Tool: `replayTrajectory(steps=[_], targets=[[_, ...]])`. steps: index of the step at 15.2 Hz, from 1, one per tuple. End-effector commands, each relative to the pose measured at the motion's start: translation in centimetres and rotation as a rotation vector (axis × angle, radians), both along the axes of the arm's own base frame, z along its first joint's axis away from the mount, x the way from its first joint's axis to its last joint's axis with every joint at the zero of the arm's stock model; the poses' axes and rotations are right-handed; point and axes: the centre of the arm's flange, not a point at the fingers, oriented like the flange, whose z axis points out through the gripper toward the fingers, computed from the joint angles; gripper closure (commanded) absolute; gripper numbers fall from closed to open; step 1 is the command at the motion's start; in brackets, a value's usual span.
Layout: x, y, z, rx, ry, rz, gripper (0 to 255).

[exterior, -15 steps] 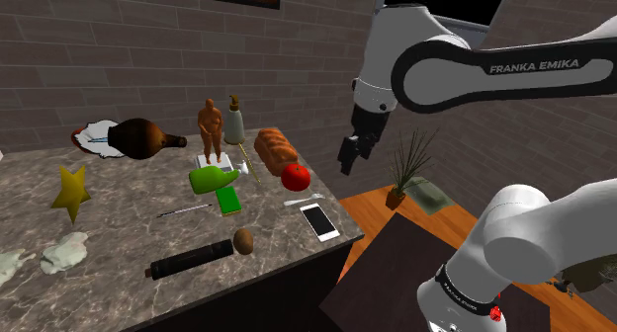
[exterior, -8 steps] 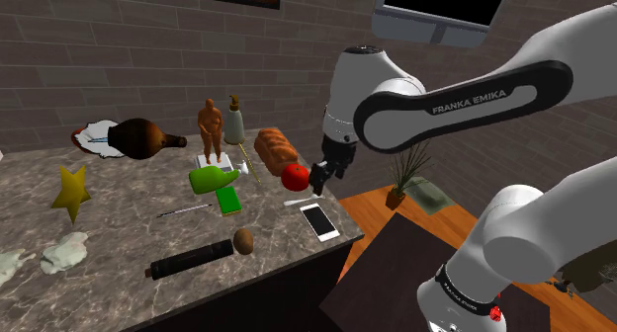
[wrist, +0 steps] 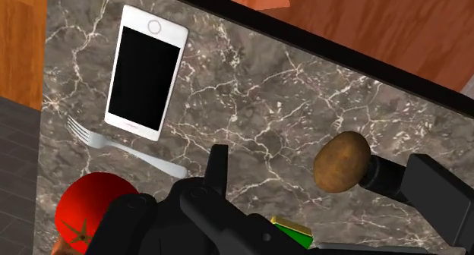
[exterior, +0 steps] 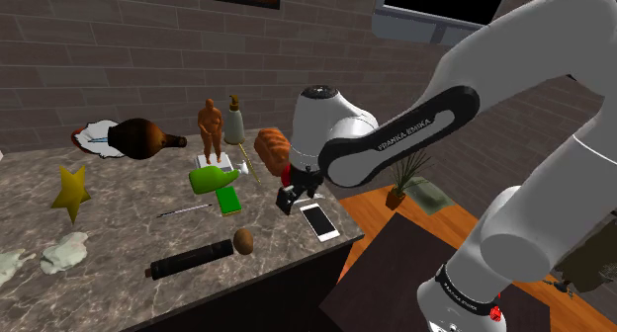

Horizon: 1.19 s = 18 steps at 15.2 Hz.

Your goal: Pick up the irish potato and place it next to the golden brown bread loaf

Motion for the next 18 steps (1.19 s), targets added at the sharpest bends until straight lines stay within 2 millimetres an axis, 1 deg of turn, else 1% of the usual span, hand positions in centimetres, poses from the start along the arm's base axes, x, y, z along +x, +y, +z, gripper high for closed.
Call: replayTrajectory(steps=[1, 16, 18], targets=[[0.8, 1.4, -2.2, -0.001, -0.009, -0.008, 0], [10.1, 9.3, -17.6, -0.021, -0.063, -0.063, 0], [10.3, 9.4, -18.5, -0.022, -0.064, -0.064, 0]])
